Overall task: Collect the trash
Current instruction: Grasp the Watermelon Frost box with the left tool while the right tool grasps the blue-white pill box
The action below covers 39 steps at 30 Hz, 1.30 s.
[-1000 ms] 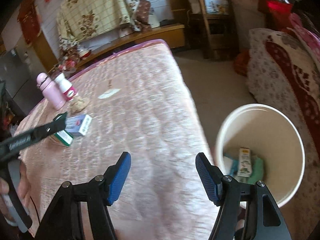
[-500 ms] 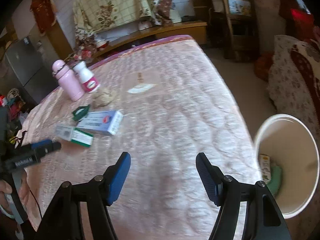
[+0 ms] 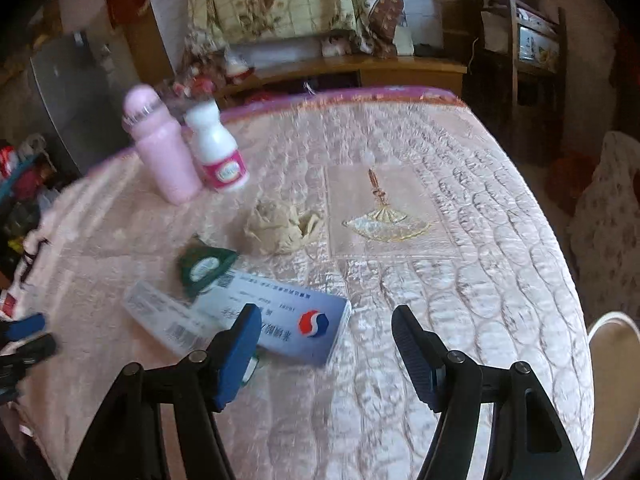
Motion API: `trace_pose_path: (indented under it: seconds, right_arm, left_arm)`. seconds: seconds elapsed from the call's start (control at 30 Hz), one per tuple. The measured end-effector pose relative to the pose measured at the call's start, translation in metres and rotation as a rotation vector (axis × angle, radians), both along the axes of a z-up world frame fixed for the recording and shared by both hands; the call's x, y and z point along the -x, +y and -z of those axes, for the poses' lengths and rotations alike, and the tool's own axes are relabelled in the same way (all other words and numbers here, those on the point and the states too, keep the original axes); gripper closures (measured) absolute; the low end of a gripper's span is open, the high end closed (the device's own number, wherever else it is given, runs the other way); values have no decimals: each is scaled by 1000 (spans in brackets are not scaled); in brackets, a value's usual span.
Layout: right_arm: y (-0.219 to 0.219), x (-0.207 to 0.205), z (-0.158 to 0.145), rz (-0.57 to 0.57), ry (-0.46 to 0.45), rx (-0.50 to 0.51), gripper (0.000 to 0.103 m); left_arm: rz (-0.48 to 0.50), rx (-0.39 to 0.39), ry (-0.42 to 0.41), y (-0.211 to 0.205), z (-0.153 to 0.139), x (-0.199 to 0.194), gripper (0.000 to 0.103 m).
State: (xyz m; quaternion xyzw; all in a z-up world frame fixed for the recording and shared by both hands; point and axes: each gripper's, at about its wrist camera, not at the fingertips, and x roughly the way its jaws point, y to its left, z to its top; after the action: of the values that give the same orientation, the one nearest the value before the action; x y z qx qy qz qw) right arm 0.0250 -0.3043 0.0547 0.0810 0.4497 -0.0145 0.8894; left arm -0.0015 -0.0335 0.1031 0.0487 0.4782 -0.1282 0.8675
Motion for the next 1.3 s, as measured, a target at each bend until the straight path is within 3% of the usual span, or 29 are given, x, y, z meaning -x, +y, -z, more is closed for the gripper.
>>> trace_pose_path:
  seconds: [0.13,0.27,0.4,0.5,0.8,0.87,0.97,1.1,1.13,1.2,1.3]
  right_arm:
    - [44,20,1,-110,14,-61,32]
    - [104,44,7,-326,39,-174,32]
    - [85,44,-4,-249,-24,-97,32]
    - [62,28,-9,-225,-37,-33,23]
    - [39,-35,17,-441,55,147,20]
    - [42,-43,23,-490,84,127,20]
    - [43,-49,30,-493,99,185,20]
    - [35,-37,28,-419,77,135,22]
    - [33,-30,26,-401,71,120,32]
    - [28,-14,22,-350,68,101,39]
    - [23,12,19,-289,83,35,40]
  left_arm:
    - [-21,14,1,18,-3,-1,38]
    - [-56,55,25,28,1,-5,38]
    - [-51,109,48,23,5,-3,34]
    - [-34,125,61,10,12,-4,32]
    - [16,135,110,-37,45,-20,25]
    - [14,120,123,-44,54,-26,25]
    - [8,99,134,-52,65,-33,25]
    - [-4,77,130,-57,73,-35,25]
    - [-3,72,114,-59,73,-34,35]
    - [-6,39,92,-62,70,-31,50]
    - [10,66,103,-63,68,-24,50]
